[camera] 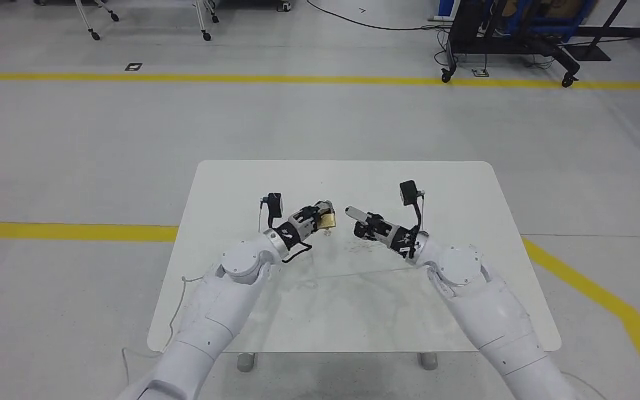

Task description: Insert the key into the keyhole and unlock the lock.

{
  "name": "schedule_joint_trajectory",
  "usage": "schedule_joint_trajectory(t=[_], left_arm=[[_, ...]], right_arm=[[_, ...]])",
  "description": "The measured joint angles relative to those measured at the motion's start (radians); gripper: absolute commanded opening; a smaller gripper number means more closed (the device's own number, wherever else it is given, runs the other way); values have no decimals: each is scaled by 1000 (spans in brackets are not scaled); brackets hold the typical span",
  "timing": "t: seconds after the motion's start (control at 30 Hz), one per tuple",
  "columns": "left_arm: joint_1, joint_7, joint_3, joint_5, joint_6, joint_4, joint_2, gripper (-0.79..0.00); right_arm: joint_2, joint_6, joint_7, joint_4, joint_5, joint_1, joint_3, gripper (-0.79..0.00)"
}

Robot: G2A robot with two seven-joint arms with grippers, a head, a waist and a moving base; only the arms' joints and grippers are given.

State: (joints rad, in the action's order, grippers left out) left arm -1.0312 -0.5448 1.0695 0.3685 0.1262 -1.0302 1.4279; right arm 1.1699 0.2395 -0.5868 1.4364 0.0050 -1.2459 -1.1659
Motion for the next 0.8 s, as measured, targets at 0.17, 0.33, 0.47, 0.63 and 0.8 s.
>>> schedule_joint_trajectory(t=[0.17, 0.33, 0.47, 0.63, 0.8], left_arm=[[11, 43, 12, 13, -157, -70, -1, -785], [39, 63, -2, 18, -291, -84, 4, -785], [45, 87, -12, 4, -246, -81, 8, -785], [28, 95, -16, 9, -126, -55, 13, -785], [63, 91, -33, 12, -186, -19, 21, -785]], right_arm=[[-23, 37, 49, 115, -317, -44, -27, -43], [-38, 40, 146, 235, -655, -101, -30, 0], [-39, 21, 175, 259, -791, -114, -24, 0], [-39, 22, 172, 257, -756, -114, -25, 0], [-43, 55, 204, 261, -928, -94, 6, 0]])
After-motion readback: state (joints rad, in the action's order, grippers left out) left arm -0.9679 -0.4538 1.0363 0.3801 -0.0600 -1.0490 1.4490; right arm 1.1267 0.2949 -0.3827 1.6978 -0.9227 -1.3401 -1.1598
